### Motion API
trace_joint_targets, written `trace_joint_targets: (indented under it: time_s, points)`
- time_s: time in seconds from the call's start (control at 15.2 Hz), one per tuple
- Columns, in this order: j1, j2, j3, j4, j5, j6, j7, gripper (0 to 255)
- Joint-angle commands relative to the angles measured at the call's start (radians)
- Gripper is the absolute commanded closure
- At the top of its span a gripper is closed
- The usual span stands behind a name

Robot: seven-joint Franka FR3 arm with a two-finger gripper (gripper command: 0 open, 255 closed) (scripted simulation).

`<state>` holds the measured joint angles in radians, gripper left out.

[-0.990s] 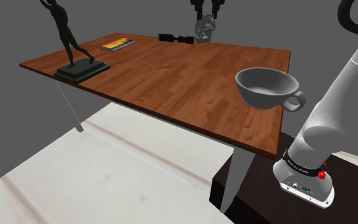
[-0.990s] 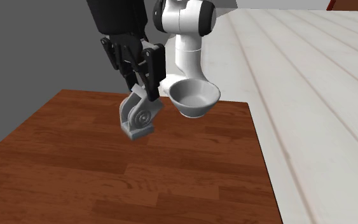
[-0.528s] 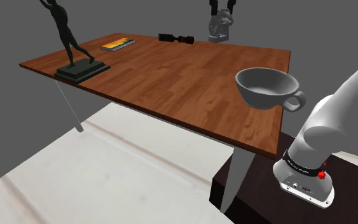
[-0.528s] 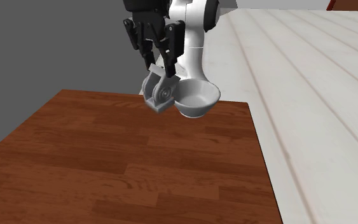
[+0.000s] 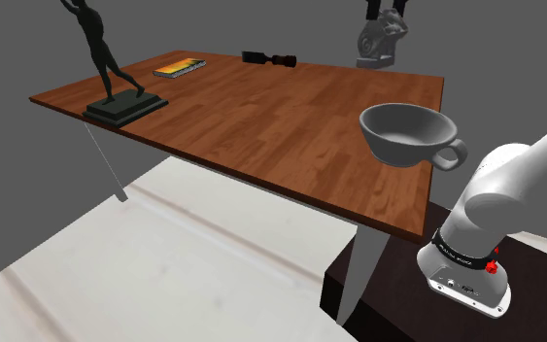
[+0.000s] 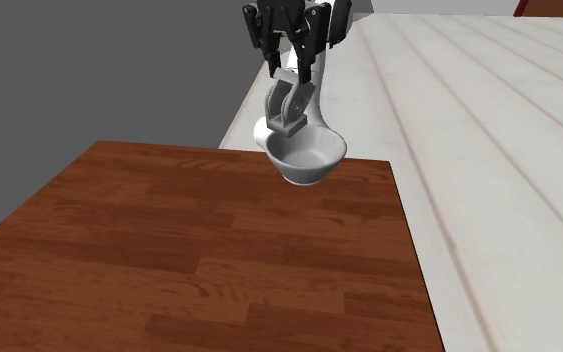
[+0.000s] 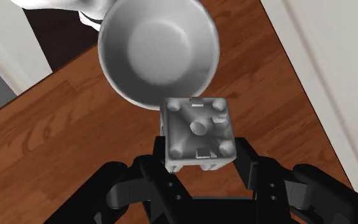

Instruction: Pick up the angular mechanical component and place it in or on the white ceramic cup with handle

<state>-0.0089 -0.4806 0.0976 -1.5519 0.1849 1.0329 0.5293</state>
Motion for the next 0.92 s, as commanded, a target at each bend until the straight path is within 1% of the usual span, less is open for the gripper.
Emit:
trace_joint_targets:
  time_s: [0.0, 0.4, 0.73, 0.79, 0.86]
  points:
    - [0.003, -0.059, 0.000, -0.027, 0.009, -0.031, 0.010, 255]
    - [0.013, -0.213, 0.009, -0.072, 0.048, -0.134, 0.059, 255]
    - [0.013, -0.276, 0.011, -0.197, 0.045, -0.073, 0.043, 255]
    - [0.013, -0.263, 0.010, -0.175, 0.045, -0.083, 0.044, 255]
    - [0.013, -0.263, 0.010, -0.175, 0.045, -0.083, 0.044, 0]
